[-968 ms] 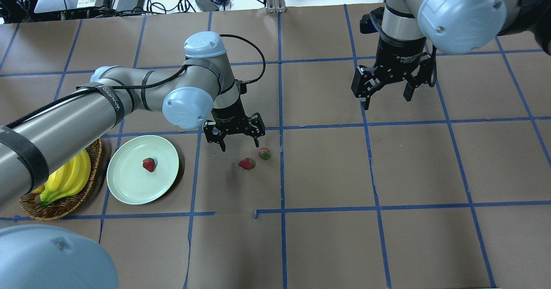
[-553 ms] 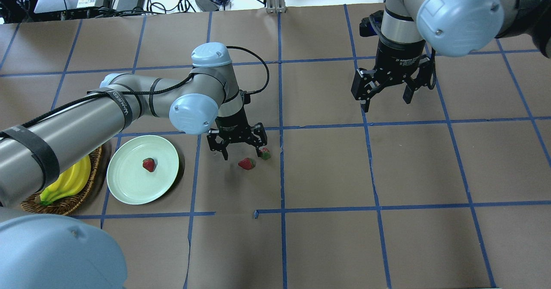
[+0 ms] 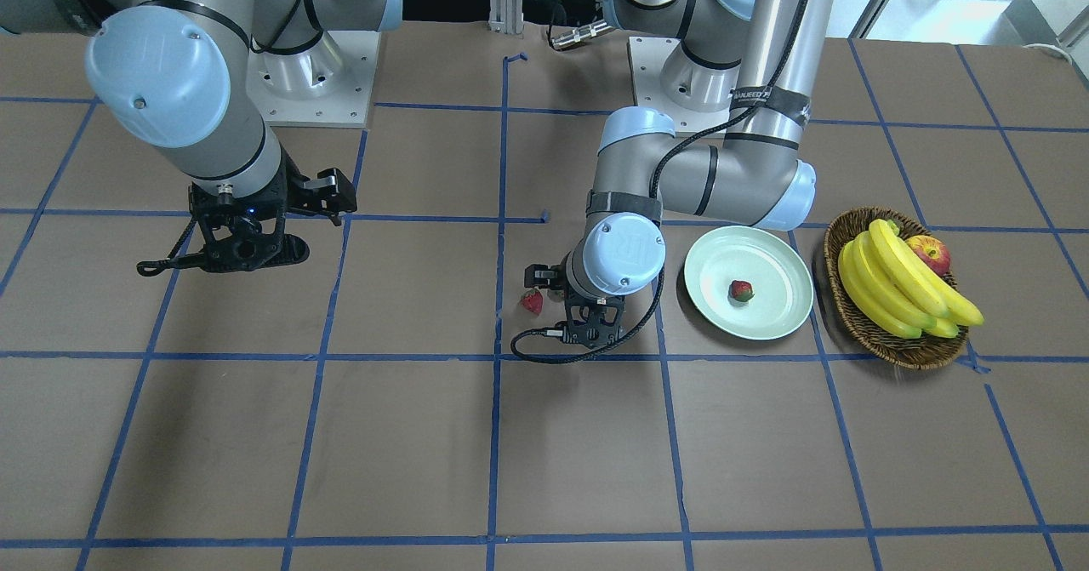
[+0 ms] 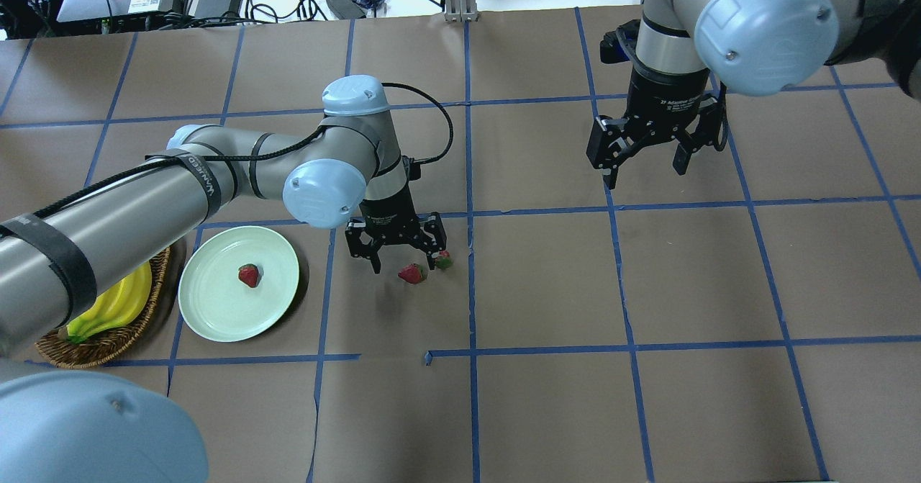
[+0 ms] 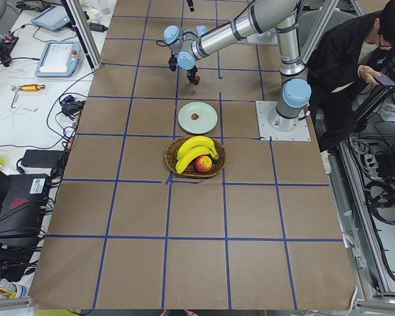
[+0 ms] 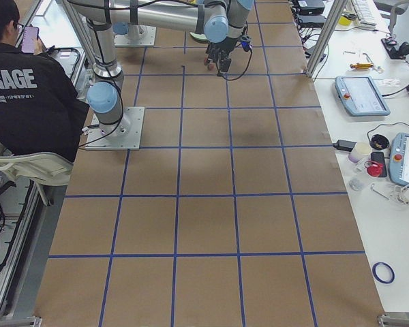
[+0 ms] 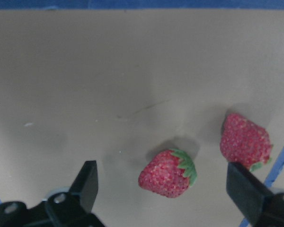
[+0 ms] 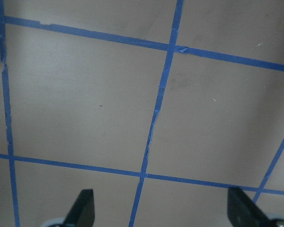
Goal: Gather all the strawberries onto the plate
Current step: 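Lower the left gripper onto the strawberry nearer the plate and grasp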
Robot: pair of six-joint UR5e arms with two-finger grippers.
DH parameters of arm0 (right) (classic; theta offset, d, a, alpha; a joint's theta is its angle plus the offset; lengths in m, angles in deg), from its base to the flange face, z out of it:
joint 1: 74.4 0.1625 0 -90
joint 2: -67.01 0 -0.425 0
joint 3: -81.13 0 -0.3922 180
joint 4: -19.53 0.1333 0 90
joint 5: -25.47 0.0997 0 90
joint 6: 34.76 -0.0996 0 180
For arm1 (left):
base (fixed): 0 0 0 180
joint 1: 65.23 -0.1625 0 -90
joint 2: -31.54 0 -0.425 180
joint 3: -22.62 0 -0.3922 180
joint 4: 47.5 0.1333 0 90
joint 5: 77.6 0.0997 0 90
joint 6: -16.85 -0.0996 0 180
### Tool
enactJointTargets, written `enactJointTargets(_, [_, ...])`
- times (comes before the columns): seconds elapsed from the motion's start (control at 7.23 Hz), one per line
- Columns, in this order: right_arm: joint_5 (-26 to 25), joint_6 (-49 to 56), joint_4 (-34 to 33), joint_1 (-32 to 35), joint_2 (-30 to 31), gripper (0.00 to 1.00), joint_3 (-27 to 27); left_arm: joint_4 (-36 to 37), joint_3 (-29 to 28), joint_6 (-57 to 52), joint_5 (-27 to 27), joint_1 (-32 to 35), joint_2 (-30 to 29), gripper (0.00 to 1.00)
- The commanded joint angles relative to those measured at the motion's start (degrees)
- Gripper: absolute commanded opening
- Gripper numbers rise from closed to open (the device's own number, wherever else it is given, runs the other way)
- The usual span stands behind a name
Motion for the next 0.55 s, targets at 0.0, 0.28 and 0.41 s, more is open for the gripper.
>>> enactJointTargets(0.0, [0.0, 0.0, 0.0, 0.0, 0.0, 1.00, 0.0, -1.2, 0.6, -0.8, 0.2, 0.0, 0.1, 0.95])
enactJointTargets(0.28, [0.0, -0.1, 0.0, 0.0, 0.0, 1.00, 0.0, -1.1, 1.3, -1.3, 0.2, 0.0, -0.2, 0.94])
enactJointTargets(0.41, [0.0, -0.1, 0.0, 0.0, 0.0, 1.00, 0.0, -0.7, 1.3, -1.2, 0.1, 0.0, -0.4, 0.94])
